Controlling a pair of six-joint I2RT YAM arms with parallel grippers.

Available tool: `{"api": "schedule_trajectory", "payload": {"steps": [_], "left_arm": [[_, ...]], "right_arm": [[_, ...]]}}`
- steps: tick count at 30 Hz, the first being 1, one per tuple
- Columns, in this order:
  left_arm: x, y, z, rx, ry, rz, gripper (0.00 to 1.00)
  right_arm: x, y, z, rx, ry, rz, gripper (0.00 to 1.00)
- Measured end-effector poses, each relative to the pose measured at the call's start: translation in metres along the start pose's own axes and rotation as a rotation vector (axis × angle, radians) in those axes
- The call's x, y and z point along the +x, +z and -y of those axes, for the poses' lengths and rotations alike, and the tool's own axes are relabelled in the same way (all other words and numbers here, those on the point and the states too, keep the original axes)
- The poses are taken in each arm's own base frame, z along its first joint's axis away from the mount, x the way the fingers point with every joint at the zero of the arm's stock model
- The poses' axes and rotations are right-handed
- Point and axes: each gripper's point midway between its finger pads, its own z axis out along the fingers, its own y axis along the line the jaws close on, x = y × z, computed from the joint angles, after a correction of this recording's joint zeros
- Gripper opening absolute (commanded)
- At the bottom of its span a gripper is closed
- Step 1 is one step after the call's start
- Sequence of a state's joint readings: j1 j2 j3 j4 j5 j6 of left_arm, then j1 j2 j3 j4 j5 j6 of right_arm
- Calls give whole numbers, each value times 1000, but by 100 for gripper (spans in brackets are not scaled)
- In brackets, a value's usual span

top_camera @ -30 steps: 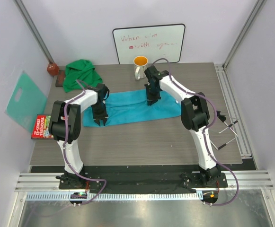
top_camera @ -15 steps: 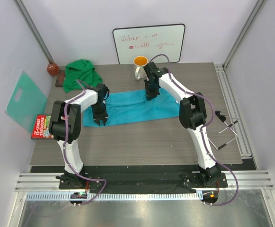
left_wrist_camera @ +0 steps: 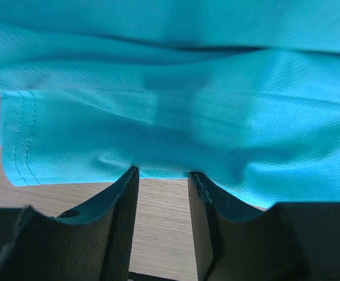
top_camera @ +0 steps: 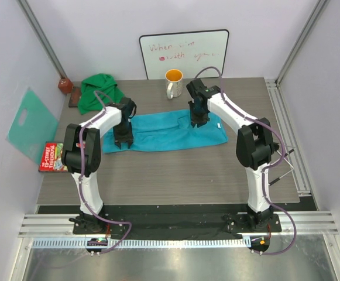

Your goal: Fold and stack the t-shirts

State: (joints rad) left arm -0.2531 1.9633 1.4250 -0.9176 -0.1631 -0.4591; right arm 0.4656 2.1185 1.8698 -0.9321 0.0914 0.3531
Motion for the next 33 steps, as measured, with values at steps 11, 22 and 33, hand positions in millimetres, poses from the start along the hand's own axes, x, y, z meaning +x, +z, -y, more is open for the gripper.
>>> {"api": "schedule_trajectory", "payload": {"steps": [11, 22, 33], "left_arm": [[-18, -7, 3, 4, -2, 48, 39], [-23, -39, 13, 117, 6, 102, 38], [-31, -58, 31, 218, 13, 97, 38]], "right_arm": [[32, 36, 9, 40, -4, -102, 29], [51, 54, 14, 64, 4, -159, 28], [52, 54, 15, 65, 5, -154, 28]]}}
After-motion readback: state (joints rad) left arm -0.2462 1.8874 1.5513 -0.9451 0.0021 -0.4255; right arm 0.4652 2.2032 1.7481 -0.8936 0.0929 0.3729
